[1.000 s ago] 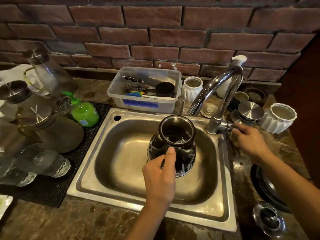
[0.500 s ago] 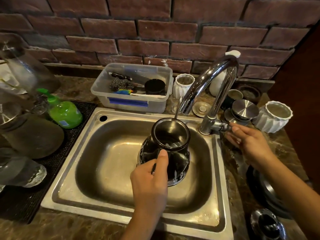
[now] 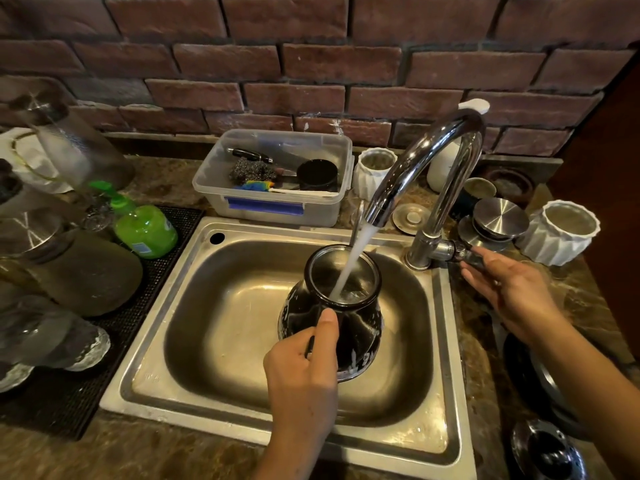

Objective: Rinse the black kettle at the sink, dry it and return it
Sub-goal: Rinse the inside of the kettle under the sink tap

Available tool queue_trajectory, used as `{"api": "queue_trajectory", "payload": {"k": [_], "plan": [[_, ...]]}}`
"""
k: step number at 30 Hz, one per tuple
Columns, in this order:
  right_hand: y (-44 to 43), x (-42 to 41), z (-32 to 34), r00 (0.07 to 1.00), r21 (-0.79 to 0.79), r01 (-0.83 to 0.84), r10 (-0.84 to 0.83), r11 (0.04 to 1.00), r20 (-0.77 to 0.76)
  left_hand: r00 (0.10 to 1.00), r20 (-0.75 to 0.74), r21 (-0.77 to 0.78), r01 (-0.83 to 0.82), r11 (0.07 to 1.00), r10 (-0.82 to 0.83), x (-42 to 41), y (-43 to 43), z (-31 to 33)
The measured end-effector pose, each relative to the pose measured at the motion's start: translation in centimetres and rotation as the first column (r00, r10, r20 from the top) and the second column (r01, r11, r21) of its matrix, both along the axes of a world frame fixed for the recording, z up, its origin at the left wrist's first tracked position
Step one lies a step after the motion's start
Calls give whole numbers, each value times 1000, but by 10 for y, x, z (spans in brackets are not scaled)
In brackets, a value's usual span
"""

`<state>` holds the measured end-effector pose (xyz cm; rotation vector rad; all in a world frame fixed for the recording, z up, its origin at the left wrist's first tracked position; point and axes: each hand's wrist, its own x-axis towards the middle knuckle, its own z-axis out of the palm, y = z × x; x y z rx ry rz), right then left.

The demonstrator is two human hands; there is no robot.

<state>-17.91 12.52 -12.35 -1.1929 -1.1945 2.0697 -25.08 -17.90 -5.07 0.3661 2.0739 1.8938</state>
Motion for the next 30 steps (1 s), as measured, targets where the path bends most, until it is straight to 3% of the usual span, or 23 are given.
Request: {"api": "queue_trajectory", "payload": {"k": [30], "plan": [[-2,0,0,998,-39,8,-10,999,-63,999,-48,-4,-24,1000,24,1,5,-7]]}}
